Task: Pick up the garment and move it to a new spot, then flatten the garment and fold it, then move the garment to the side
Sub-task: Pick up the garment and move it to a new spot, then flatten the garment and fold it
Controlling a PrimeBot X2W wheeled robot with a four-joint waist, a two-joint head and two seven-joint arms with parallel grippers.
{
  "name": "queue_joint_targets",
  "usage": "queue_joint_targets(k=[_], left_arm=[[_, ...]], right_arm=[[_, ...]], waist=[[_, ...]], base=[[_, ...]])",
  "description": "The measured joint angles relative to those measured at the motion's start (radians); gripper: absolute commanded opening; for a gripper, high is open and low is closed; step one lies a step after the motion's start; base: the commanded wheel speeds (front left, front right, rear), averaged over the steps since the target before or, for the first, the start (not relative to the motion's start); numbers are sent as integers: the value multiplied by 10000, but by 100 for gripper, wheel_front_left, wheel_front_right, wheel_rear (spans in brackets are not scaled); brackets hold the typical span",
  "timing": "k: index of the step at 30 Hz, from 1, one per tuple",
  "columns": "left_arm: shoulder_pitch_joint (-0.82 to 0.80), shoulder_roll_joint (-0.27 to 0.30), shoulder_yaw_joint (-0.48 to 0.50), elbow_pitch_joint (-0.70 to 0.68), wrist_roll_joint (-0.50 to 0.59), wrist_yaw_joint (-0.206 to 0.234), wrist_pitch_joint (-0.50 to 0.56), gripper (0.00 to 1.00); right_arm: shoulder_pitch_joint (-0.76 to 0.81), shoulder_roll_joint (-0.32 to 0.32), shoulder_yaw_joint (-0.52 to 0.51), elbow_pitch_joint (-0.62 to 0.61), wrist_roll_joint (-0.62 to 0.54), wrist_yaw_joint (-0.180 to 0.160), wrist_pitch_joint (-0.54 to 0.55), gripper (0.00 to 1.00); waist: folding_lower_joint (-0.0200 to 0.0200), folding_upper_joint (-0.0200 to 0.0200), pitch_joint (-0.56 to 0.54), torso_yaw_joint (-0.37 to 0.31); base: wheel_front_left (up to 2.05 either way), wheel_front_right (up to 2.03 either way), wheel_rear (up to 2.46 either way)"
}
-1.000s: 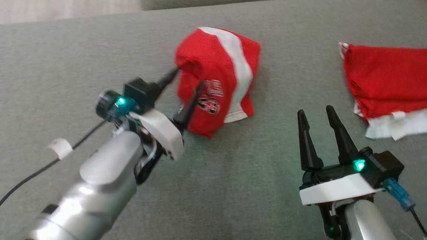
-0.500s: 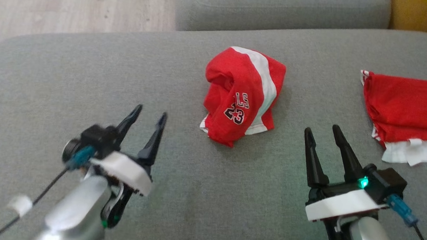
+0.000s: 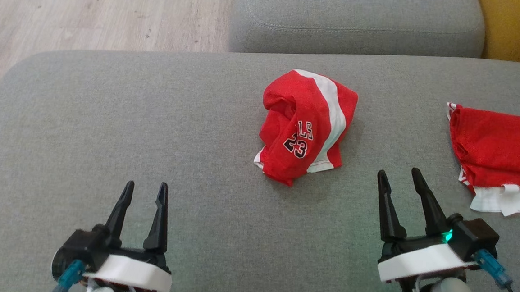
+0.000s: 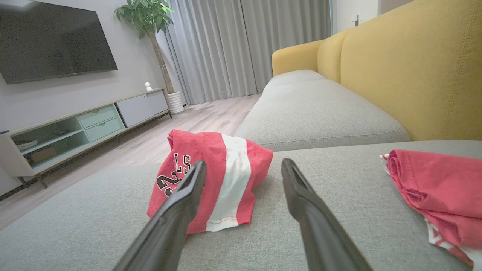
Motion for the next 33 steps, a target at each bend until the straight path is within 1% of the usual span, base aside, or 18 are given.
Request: queue_joint_targets(k=[6,10,14,18,21,26,28,33], left_arm=[[121,-719,917,-25,905,-683,0,100],[120,-999,1204,59,1312,-1051,-2,100],[91,-1235,1231,209,1507,-1267,-2,100],[24,-1394,1216,351,1601,-1394,-2,100],[-53,-1444,1216,397,1603,-1404,-2,100],[-476,-1530,1189,483,1641,-1486,-2,100],[-590,-1555,1160,512,1689,-1488,-2,100],[-638,-1563,1097,623,1687,-1490,-2,100]], right_arm=[[-9,0,-35,10,-73,0,0,100],[-9,0,-52,19,-81,0,0,100],[-72,0,-132,100,-196,0,0,100],[-401,0,174,449,-441,-2,0,100],[-765,0,372,736,-550,0,0,100],[-1822,-8,926,1864,-447,0,0,100],[-2225,-10,1208,2303,-169,0,0,100],[-3139,-17,1338,3455,10,0,0,100]], waist=[[1,0,-21,-15],[1,0,7,-1],[2,0,177,98],[2,0,423,313],[2,0,583,444],[3,0,970,904],[3,0,1110,1113],[3,0,1390,1651]], base=[[0,0,0],[0,0,0],[0,0,0],[0,0,0],[0,0,0],[0,0,0],[0,0,0],[0,0,0]])
